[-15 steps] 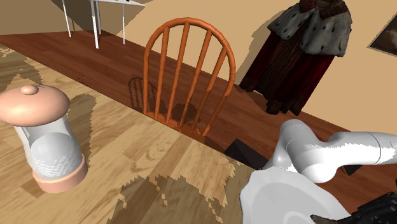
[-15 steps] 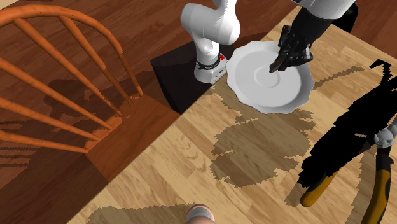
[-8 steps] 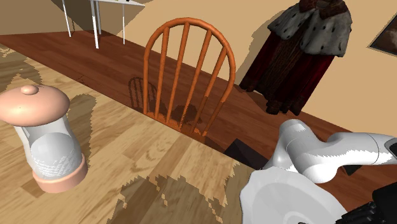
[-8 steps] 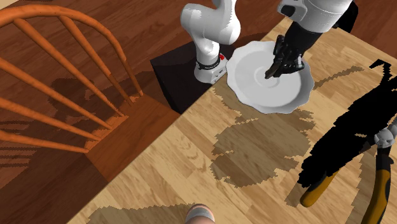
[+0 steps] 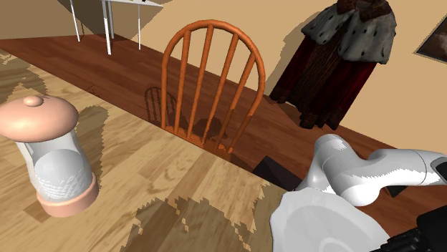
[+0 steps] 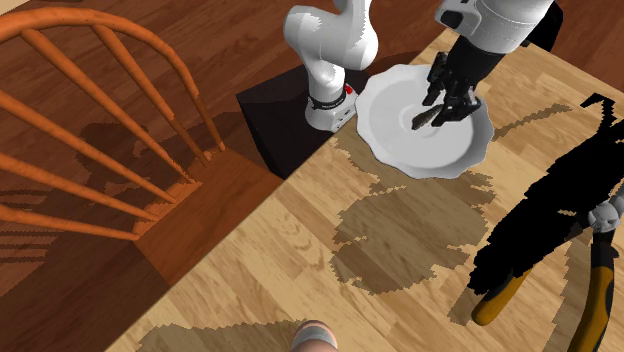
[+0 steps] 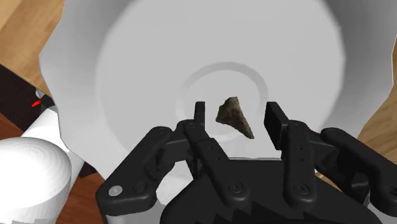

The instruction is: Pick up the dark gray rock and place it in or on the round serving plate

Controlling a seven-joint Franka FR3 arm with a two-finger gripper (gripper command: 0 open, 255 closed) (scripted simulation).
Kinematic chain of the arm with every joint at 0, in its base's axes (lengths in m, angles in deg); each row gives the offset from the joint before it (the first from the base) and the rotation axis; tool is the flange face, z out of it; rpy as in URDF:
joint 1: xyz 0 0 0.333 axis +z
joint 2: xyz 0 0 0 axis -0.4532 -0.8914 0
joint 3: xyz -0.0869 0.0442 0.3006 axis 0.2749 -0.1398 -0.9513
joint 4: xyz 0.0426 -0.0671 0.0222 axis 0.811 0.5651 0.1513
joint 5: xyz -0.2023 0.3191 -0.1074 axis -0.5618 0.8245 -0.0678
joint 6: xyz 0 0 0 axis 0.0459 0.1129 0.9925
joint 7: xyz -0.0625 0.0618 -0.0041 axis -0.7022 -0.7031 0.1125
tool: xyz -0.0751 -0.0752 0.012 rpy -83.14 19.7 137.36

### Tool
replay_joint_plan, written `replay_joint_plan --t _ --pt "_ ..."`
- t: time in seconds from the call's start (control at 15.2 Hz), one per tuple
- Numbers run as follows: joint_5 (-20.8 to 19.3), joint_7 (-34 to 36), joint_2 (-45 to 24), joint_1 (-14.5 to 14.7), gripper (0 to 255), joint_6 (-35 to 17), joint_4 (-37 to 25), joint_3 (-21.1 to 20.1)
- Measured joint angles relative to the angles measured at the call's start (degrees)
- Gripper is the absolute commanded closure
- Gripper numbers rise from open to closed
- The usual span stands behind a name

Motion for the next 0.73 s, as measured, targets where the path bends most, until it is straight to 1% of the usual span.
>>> replay_joint_plan --t 0.33,0.59,0.73 --pt "0.0 0.0 0.0 0.0 0 0.0 0.0 0.0" --pt "-2.6 0.5 -2.0 -1.1 0 3.8 -5.6 2.7" --pt "-3.1 0.8 -2.4 -1.3 0 4.8 -7.0 3.3"
